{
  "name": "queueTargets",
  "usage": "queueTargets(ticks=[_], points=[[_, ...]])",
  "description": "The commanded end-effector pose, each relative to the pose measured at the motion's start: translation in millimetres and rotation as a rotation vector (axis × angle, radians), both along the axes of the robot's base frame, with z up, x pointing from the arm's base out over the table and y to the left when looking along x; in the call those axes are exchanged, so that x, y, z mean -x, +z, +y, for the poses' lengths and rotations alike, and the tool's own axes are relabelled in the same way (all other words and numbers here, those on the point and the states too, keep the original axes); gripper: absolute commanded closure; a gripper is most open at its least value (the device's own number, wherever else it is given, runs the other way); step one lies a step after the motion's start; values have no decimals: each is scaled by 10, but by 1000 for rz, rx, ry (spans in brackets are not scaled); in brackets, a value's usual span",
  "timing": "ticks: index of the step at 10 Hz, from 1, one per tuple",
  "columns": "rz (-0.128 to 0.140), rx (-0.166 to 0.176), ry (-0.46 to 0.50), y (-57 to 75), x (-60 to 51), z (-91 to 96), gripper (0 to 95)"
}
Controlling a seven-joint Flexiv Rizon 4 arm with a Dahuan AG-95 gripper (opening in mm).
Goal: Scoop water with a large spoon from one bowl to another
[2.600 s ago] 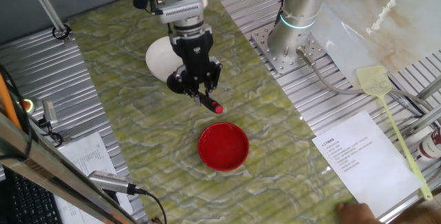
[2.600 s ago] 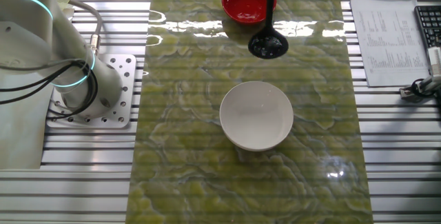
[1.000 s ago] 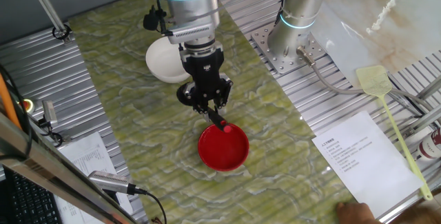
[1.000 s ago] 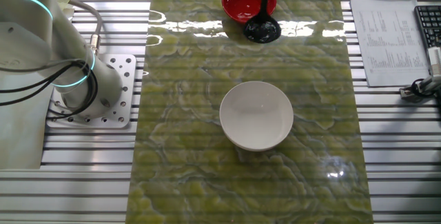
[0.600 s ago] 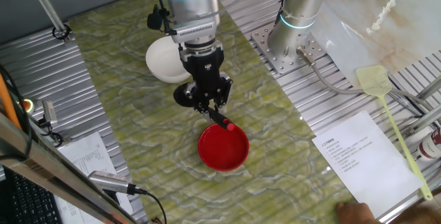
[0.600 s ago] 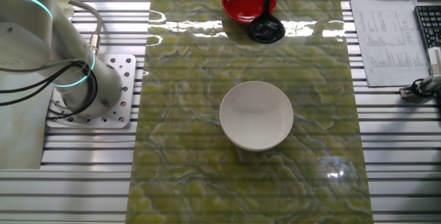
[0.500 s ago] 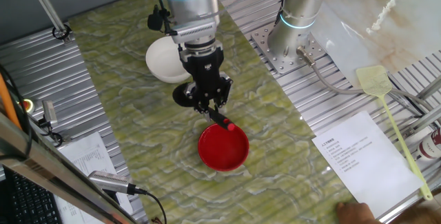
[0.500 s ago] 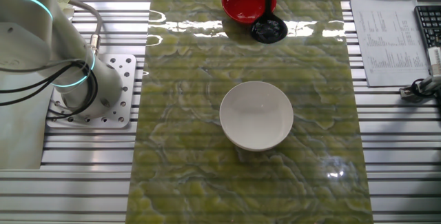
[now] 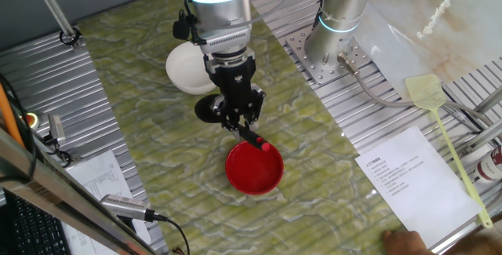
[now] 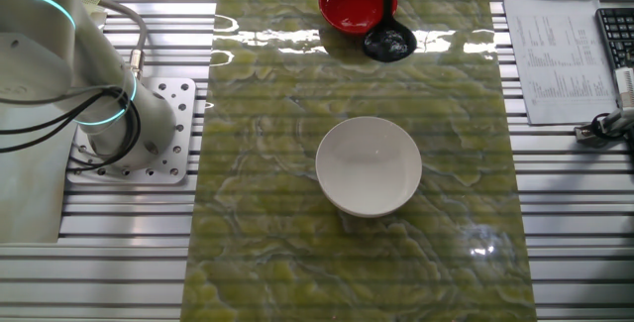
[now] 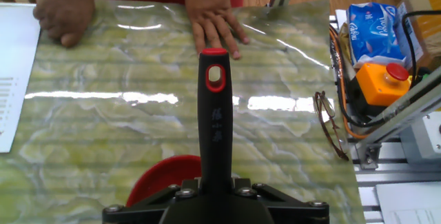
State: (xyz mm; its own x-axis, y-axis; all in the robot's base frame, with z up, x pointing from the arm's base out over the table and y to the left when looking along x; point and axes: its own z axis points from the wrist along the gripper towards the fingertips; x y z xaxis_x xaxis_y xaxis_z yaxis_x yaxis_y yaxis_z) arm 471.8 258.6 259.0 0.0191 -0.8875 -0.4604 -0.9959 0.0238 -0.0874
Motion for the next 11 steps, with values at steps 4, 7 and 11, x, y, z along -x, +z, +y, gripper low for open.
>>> queueTargets(ticks=[4, 7, 11], points=[[18, -15, -30, -23, -26, 264, 950], [27, -20, -50, -28, -29, 398, 950], [30, -30, -57, -47, -16, 498, 950]])
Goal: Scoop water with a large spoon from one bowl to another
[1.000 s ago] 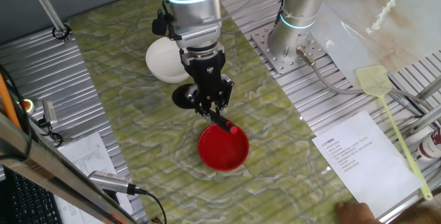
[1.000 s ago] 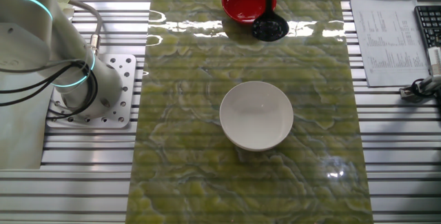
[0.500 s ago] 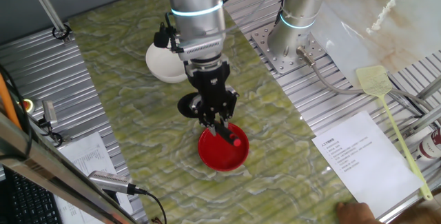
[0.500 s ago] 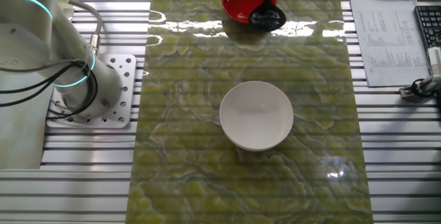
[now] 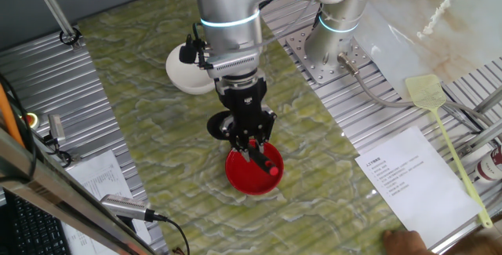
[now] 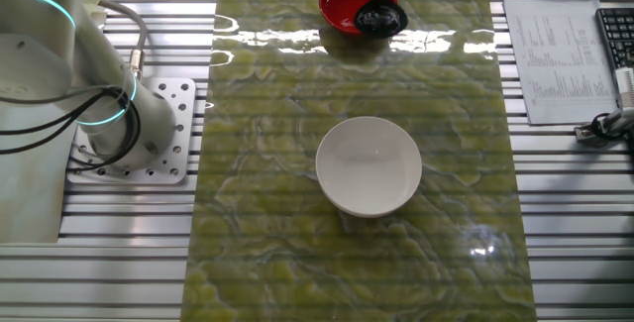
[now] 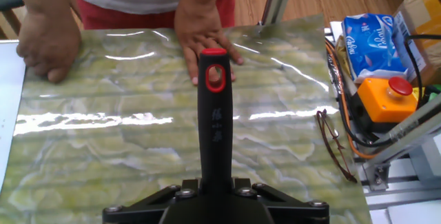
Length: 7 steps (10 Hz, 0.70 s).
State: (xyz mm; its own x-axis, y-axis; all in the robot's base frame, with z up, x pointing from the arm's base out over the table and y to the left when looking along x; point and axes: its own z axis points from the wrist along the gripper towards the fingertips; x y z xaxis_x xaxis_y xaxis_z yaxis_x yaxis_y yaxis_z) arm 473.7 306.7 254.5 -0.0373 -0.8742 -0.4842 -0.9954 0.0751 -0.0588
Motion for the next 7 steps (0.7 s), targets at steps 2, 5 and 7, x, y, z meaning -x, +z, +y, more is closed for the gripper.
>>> queueTargets(ticks=[2, 5, 7], points=[[8, -1, -19, -13, 16, 99, 950], [11, -1, -29, -28, 27, 134, 950], [5, 12, -19, -28, 27, 134, 950]])
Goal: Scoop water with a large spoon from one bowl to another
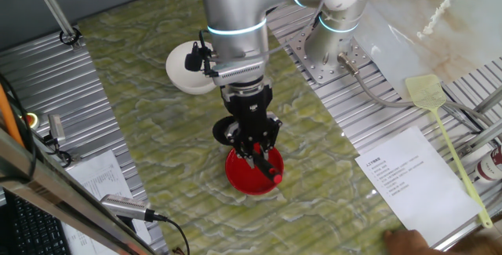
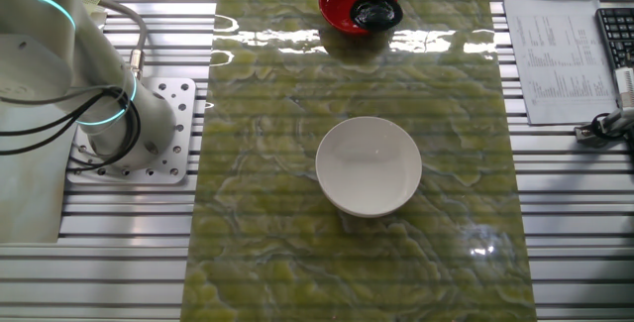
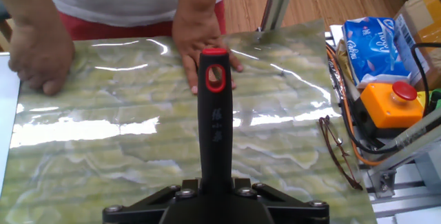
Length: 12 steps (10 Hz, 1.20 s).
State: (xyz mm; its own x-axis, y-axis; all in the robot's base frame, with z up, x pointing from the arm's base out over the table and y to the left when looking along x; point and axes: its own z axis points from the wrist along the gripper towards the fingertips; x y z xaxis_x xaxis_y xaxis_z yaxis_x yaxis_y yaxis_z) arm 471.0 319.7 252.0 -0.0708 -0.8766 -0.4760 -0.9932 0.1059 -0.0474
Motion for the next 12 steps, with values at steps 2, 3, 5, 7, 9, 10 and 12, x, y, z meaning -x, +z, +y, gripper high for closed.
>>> queueTargets(ticks=[2, 3, 5, 7, 9, 10, 12], points=[[-23, 12, 59, -3, 0, 4, 950], [-28, 16, 73, -3, 0, 4, 950], [-35, 32, 87, -3, 0, 4, 950], [-38, 36, 92, -3, 0, 4, 950], [-36, 28, 93, -12, 4, 27, 950], [-34, 26, 90, -24, 13, 60, 950], [-22, 20, 64, -39, 42, 150, 950]])
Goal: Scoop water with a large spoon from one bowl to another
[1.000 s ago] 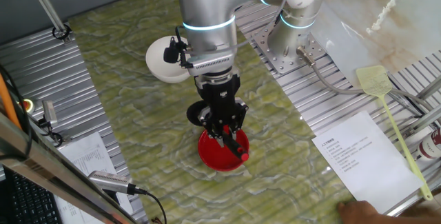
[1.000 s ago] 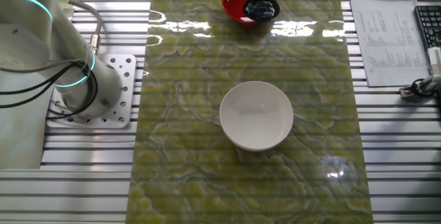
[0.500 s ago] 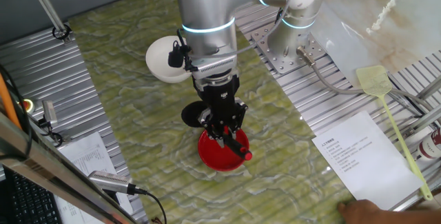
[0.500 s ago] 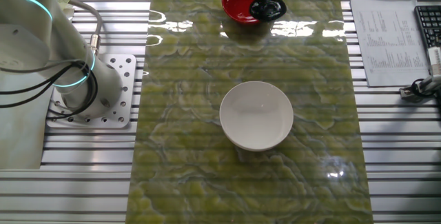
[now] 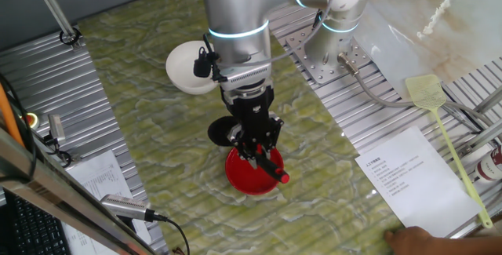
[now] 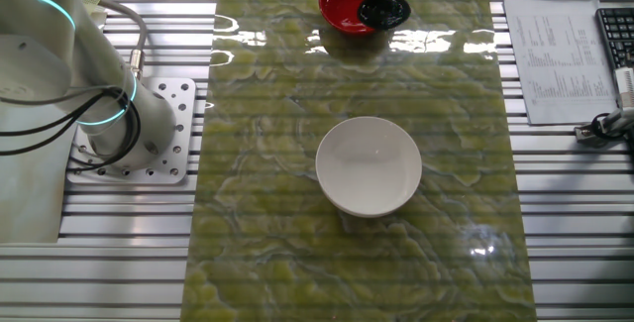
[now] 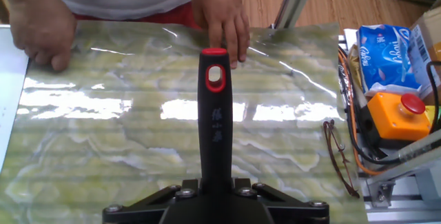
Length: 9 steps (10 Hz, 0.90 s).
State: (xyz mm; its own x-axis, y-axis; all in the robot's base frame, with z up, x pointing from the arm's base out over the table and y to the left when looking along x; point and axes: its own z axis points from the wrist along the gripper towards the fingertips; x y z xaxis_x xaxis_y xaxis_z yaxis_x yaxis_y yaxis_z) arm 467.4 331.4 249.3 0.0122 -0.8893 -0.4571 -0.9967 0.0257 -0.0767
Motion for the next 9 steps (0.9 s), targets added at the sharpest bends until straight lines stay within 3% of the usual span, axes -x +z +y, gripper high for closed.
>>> queueTargets(ticks=[1, 9], points=[[9, 0, -20, -10, 10, 72, 950], [37, 1, -71, -76, 75, 332, 950]])
